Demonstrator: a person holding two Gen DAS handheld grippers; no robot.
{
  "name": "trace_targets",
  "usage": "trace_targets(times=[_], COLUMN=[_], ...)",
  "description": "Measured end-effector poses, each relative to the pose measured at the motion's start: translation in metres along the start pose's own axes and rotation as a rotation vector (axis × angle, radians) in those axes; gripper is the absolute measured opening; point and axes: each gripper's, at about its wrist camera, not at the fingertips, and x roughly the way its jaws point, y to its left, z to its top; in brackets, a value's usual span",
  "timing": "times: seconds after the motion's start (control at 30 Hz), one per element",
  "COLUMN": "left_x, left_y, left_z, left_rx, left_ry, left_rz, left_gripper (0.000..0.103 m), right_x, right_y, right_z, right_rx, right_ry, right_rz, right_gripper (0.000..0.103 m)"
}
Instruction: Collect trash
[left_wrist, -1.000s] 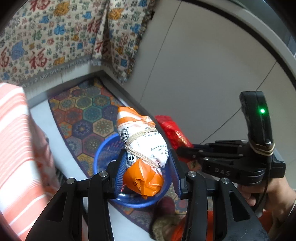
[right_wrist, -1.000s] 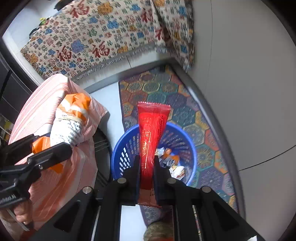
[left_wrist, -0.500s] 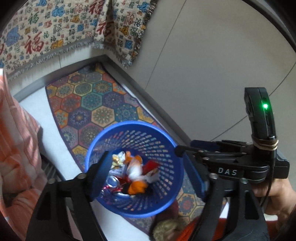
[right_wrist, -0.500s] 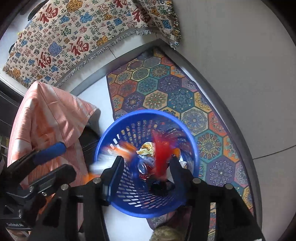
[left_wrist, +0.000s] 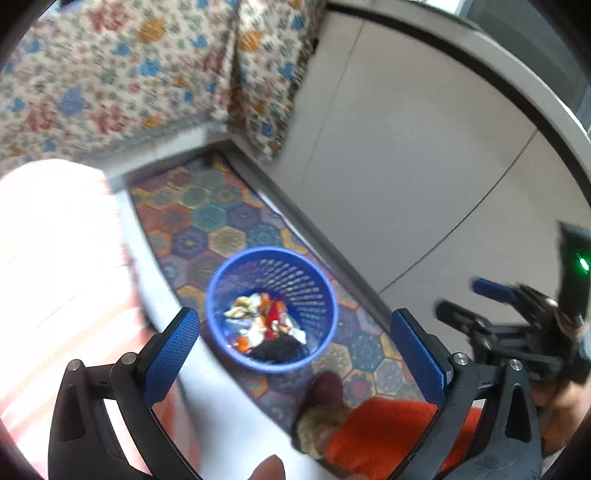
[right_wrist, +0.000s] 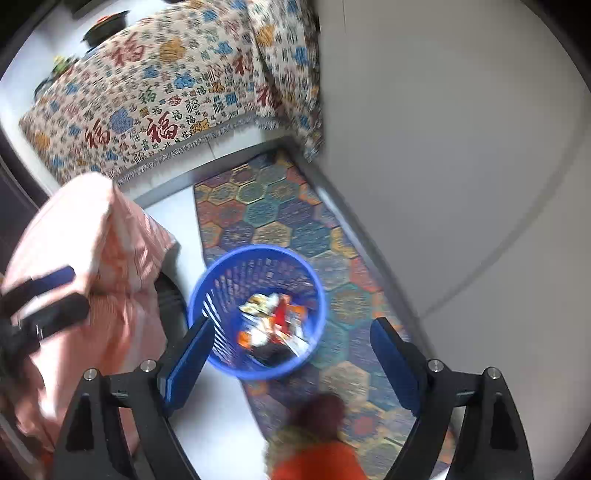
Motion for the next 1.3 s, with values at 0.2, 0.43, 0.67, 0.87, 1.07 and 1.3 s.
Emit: trace_targets(times=[0.2,0.43,0.67,0.87,1.07,1.3], left_x=[-0.067,-0.094,-0.11,-0.12,-0.124,-0.123], left_y=[-0.025,-0.043,-0.041,-0.036,-0.033,-0.03], left_z=[-0.036,-0.047,-0.051,-0.051,-0.051,-0.051], left_rx=[0.087,0.145,0.124,0.103,0.097,0.085], left_ry=[-0.062,-0.056,-0.058,-0.081,-0.093,-0.091], left_rz=[0.125,0.213,0.192,0.205,0.214,0.223], left_gripper=[0.103,0.103,0.103,0.103,0.103,0.102], right_x=[-0.09,-0.138,-0.164,-0.17,-0.173,-0.175], right_y=[0.022,0.037,0.053,0.057,0.06,0.063], right_z=[-0.059,-0.087,-0.087,-0.085,-0.086,-0.086], right_rx=[0.053,0.078,0.059,0.054,0.049,0.046], right_ry=[-0.084,-0.14,-0.171,-0.18,-0.184,-0.19], right_rz=[-0.048,-0.09,-0.084,-0.091,-0.092,-0.087], right_gripper=[0.089,0.089,0.089,0.089,0.089,0.089])
